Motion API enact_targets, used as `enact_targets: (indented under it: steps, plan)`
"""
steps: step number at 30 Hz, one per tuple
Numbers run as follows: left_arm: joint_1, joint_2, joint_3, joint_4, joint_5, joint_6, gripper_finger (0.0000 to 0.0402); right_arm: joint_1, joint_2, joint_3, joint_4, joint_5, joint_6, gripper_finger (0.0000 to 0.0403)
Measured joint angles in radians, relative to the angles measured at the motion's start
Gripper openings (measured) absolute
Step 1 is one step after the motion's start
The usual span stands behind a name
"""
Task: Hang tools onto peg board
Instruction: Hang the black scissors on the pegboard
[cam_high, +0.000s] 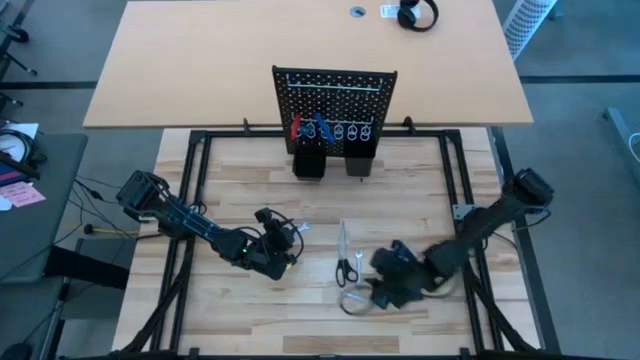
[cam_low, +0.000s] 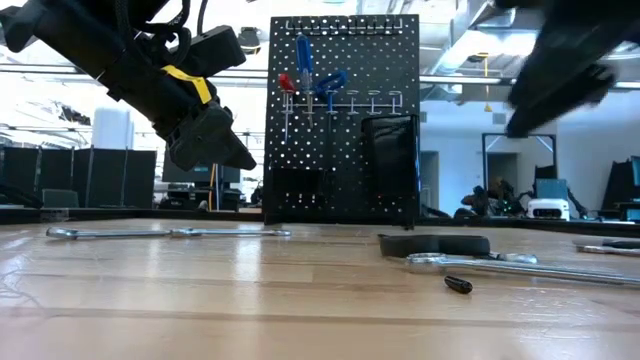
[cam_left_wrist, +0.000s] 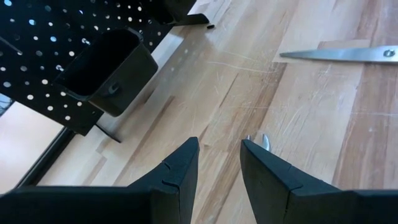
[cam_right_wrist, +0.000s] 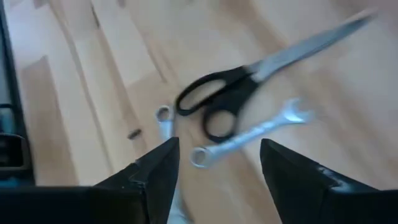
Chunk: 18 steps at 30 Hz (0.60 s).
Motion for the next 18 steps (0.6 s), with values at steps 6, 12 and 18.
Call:
enact_targets:
  steps: [6, 12, 18]
  plan:
    - [0.000, 0.000, 0.000, 0.006, 0.000, 0.000, 0.0112, -0.181, 0.111, 0.083, 0.128, -0.284, -0.001, 0.0218]
    - [-0.012, 0.000, 0.000, -0.004, 0.000, 0.000, 0.0112, -0.241, 0.289, 0.239, -0.104, -0.442, 0.050, 0.0184]
    - [-0.029, 0.000, 0.000, -0.018, 0.000, 0.000, 0.0112, -0.227, 0.437, 0.341, -0.100, -0.526, 0.049, 0.0158]
